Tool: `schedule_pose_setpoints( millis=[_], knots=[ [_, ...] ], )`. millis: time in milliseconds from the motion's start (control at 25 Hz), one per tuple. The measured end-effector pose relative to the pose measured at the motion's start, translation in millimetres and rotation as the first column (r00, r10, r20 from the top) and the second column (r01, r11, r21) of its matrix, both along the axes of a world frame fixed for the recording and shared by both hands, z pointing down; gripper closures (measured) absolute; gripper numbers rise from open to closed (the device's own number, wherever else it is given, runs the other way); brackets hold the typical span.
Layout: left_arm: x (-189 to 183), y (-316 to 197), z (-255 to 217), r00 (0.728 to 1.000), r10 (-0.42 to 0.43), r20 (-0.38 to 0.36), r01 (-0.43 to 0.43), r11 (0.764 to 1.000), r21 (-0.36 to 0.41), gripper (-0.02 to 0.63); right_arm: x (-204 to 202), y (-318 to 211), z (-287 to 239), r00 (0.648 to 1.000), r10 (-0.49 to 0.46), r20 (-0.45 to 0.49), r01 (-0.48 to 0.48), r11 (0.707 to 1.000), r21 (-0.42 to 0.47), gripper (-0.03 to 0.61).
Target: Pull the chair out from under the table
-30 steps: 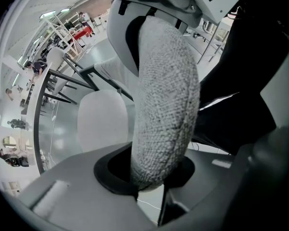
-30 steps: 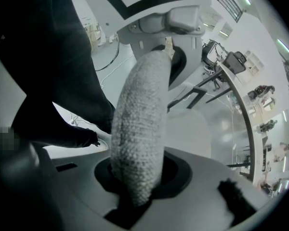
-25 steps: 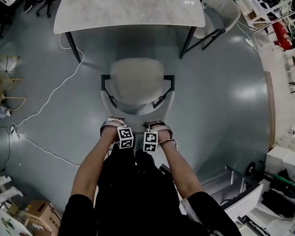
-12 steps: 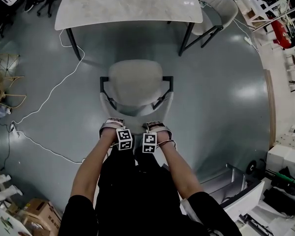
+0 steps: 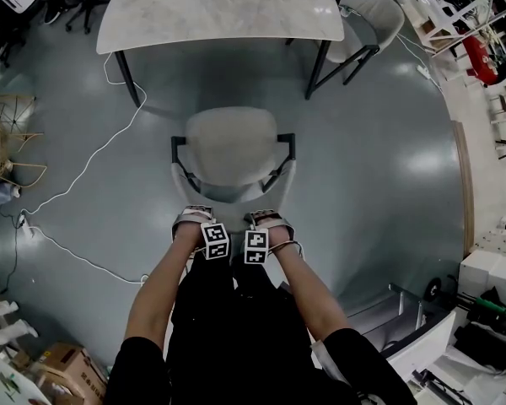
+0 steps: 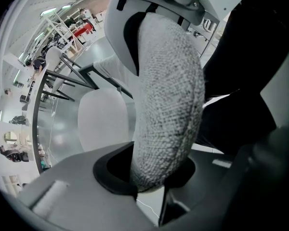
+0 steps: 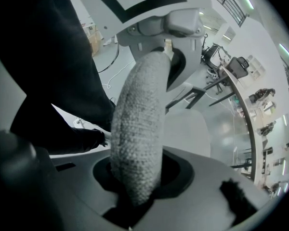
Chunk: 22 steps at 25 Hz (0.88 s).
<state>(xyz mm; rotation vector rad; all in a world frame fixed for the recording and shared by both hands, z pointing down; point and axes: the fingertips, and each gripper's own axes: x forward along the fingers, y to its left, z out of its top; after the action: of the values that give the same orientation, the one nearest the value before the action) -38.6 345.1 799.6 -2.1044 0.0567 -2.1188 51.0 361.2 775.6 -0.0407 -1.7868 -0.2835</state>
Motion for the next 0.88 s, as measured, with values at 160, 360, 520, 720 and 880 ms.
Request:
schedule_pose_setpoints(
  millis=[160,360,520,720,880],
  knots=[
    [0,-2,3,0.999,-0.039,-0.006,0.039,0.999,0.024,0.493,-1,3,1,1.000,0.013,-0.006,-0.014,0.999,-0.045,0.430],
    [-3,-2,-6,0.993,-0.115,-0.005,0.115,0.993,0.018,0.467,-1,3,-14,0.998,0.053,0.018,-0.052,0.997,-0.062,0.397],
    [-6,-2,-26,0.989,-0.143,-0.021,0.144,0.989,0.037,0.446,1,7,-45,0.992,0.103,0.067,-0.098,0.992,-0.075,0.397],
    [-20,4,-67,0.961,-0.253,-0.110,0.258,0.966,0.032,0.451,-1,2,-93,0.944,0.264,0.198,-0.240,0.961,-0.138,0.397],
    [-30,4,-117,0.859,-0.430,-0.277,0.437,0.899,-0.038,0.451,2,-17,-142,0.864,0.373,0.338,-0.357,0.928,-0.110,0.398]
  ],
)
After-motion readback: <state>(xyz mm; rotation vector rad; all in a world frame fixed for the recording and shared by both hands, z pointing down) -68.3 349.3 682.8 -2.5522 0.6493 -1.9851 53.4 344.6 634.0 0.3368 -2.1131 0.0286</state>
